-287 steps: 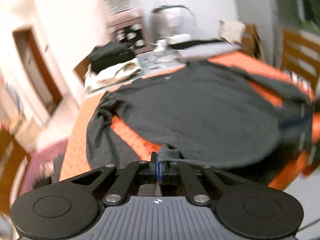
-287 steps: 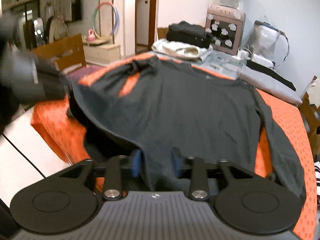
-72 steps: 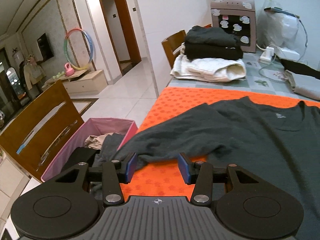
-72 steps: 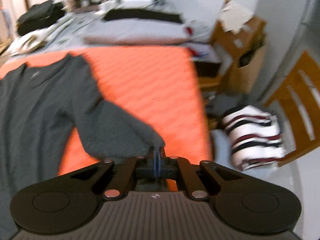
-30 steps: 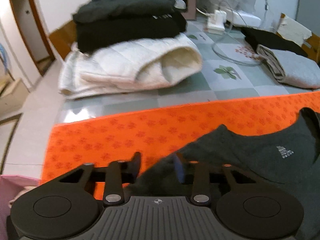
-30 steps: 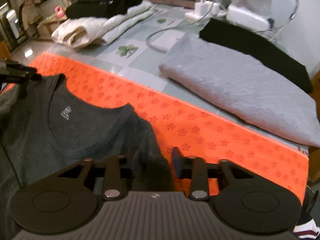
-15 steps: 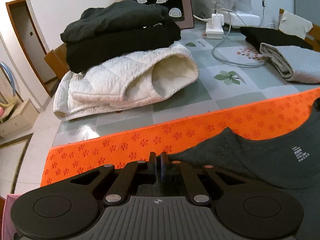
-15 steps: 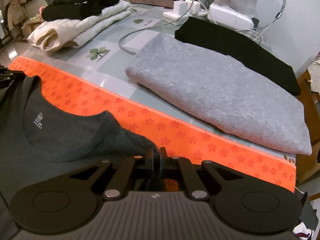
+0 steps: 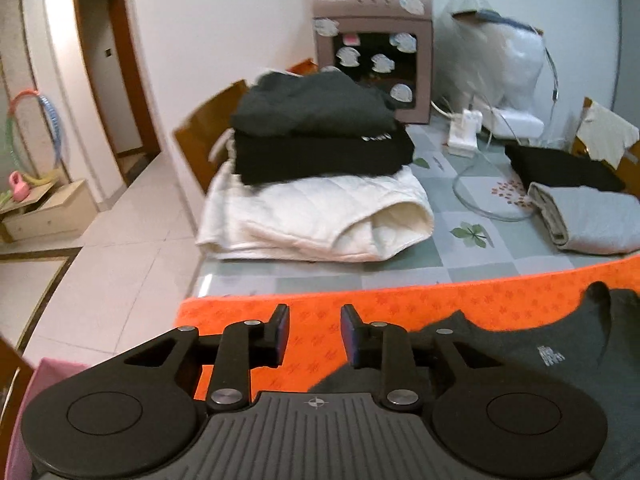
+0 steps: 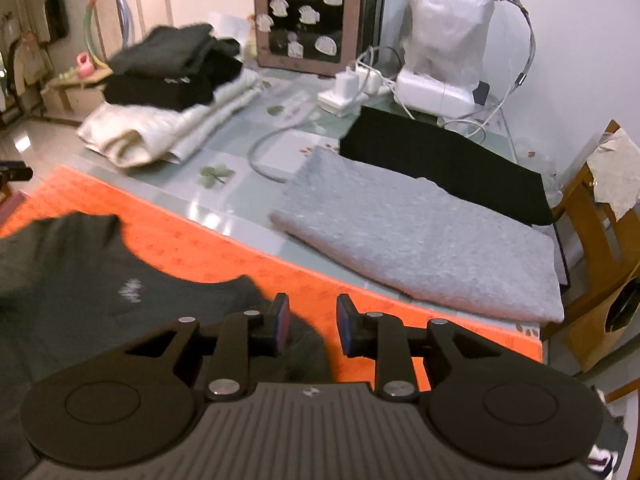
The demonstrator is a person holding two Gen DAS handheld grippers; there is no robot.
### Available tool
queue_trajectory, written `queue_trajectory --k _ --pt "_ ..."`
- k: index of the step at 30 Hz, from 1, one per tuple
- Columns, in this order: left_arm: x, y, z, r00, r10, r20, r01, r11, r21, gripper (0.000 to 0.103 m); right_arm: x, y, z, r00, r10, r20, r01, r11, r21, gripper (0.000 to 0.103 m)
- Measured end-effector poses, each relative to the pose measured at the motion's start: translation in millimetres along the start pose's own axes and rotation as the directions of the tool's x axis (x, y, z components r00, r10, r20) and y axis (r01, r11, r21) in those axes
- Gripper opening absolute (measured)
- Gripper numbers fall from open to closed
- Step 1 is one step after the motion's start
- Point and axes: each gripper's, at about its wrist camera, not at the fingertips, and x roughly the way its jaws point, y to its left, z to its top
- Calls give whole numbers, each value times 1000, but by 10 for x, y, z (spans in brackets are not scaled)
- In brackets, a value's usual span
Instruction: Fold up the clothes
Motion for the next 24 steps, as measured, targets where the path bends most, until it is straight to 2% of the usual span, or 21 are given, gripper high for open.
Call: queue_trajectory --k 5,11,18,24 --pt "-554 209 -232 999 47 -10 -47 998 -29 39 -429 168 -127 999 45 14 -46 999 16 35" --pt "-1111 441 -764 989 128 -67 -134 986 -99 41 -816 420 -427 996 91 9 -92 996 11 39" --pt "-1569 667 -1602 955 231 -185 -266 943 -200 44 -1074 781 -840 986 168 -17 -168 986 2 40" --pt "-1750 742 -2170 932 255 -257 -310 929 -201 46 -1143 1159 -1144 975 212 -64 -212 977 -4 40"
